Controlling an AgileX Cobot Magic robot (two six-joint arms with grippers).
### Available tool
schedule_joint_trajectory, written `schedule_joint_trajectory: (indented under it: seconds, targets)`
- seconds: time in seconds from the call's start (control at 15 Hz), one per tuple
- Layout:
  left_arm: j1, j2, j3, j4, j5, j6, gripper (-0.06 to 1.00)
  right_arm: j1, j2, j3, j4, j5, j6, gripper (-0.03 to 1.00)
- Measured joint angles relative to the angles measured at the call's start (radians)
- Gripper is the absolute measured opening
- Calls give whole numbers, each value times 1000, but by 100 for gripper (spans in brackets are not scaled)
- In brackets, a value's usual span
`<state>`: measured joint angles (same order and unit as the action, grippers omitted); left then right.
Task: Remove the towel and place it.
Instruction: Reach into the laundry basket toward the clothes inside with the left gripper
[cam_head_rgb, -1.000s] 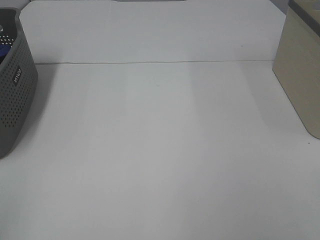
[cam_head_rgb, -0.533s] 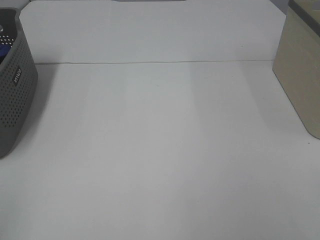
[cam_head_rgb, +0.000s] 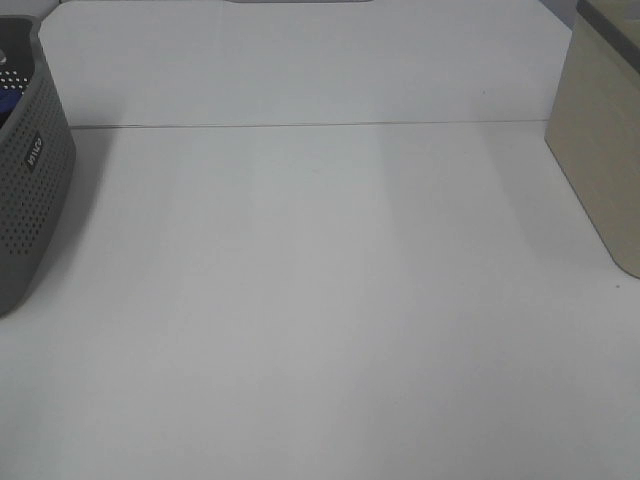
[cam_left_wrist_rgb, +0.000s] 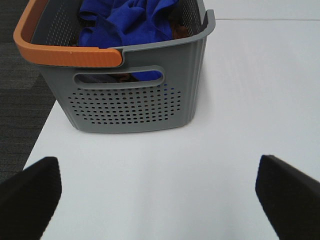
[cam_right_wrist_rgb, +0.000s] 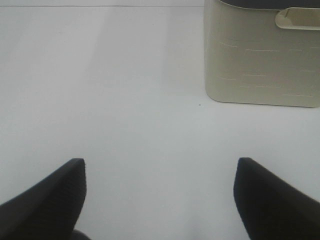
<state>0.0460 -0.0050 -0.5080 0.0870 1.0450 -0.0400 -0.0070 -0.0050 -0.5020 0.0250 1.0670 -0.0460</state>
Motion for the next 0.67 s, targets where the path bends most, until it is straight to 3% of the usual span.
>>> schedule_joint_trajectory:
  seconds: [0.67]
  targets:
    - [0,0,0,0,0,0,99,0,0,0,0,0,0,79]
